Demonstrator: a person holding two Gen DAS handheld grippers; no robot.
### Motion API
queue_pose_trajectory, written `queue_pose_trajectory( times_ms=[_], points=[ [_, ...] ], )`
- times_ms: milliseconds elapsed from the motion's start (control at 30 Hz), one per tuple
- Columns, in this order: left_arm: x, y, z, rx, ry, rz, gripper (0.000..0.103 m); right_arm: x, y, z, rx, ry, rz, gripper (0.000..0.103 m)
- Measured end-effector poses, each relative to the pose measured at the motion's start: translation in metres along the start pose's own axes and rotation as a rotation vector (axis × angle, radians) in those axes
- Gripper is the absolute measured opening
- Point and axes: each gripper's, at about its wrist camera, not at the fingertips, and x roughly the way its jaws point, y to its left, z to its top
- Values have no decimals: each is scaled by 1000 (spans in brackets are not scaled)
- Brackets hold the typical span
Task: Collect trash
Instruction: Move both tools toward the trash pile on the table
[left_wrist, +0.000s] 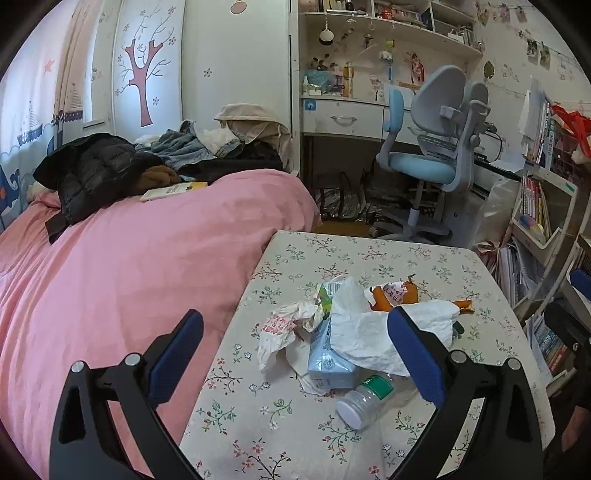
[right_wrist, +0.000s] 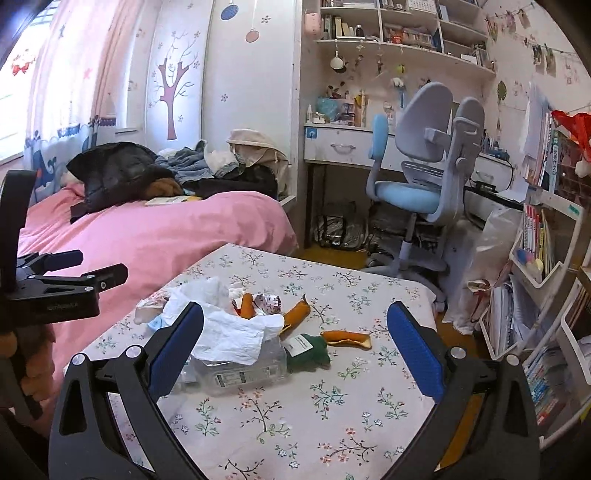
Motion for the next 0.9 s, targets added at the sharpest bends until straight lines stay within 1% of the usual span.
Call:
queue_pose_trajectory(
  times_ms=[433,567,767,900],
  points=[
    [1,4,1,-19,2,-1,95,-6,-2,2,7,-28,15,96],
    [3,14,2,-68,14,12,95,-4,-2,2,6,-17,20,96],
    [9,40,0,-180,43,52,95,-1,1,1,-2,-4,30,96],
    [10,47,1,-210,51,68,95,2,3,-1,-8,10,38,96]
  ],
)
